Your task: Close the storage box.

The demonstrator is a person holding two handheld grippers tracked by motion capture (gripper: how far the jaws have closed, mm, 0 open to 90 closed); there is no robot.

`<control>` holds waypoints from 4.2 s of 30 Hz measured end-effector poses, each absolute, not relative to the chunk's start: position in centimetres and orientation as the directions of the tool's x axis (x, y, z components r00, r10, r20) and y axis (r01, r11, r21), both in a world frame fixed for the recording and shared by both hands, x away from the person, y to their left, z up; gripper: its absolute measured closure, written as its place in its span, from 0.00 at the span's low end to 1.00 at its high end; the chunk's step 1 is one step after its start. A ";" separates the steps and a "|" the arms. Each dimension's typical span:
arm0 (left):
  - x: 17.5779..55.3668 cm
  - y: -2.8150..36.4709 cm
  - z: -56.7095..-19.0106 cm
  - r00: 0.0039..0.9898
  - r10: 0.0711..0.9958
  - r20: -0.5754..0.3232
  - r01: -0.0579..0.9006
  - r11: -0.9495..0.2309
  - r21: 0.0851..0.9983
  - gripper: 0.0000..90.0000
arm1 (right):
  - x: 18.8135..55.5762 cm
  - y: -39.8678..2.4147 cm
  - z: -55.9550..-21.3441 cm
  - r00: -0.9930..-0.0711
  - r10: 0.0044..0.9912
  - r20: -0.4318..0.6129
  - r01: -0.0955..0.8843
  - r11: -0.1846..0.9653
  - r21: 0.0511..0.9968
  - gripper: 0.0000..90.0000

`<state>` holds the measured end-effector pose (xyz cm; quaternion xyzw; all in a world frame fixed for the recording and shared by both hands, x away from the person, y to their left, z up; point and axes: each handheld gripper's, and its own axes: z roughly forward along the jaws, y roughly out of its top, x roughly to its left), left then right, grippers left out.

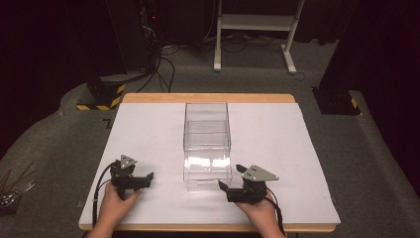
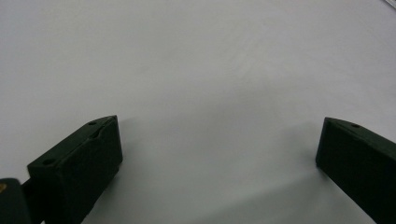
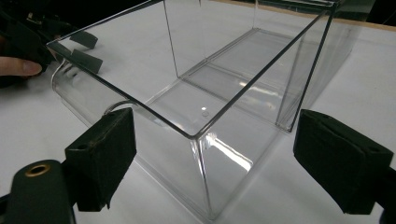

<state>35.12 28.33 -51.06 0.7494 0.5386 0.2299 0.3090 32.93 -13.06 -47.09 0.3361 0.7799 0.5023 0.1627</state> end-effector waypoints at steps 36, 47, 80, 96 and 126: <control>35.1 28.4 -51.0 0.317 0.948 0.013 0.665 -0.232 0.710 0.01 | 36.3 -11.8 -46.8 -0.662 0.747 0.055 0.368 0.260 0.893 0.11; 35.1 28.3 -51.1 0.314 0.949 0.011 0.664 -0.228 0.712 0.01 | 37.2 -11.7 -46.8 -0.650 0.758 0.060 0.375 0.251 0.893 0.11; 35.1 28.4 -51.0 0.318 0.948 0.014 0.664 -0.233 0.710 0.01 | 42.1 -10.7 -47.5 -0.578 0.811 0.089 0.416 0.200 0.887 0.12; 35.1 28.4 -51.0 0.318 0.948 0.014 0.664 -0.233 0.710 0.01 | 43.4 -10.4 -48.0 -0.552 0.828 0.096 0.442 0.193 0.876 0.12; 35.1 28.4 -51.0 0.320 0.947 0.016 0.663 -0.236 0.711 0.01 | 37.0 -18.3 -49.9 -0.541 0.841 -0.015 0.521 0.349 0.779 0.16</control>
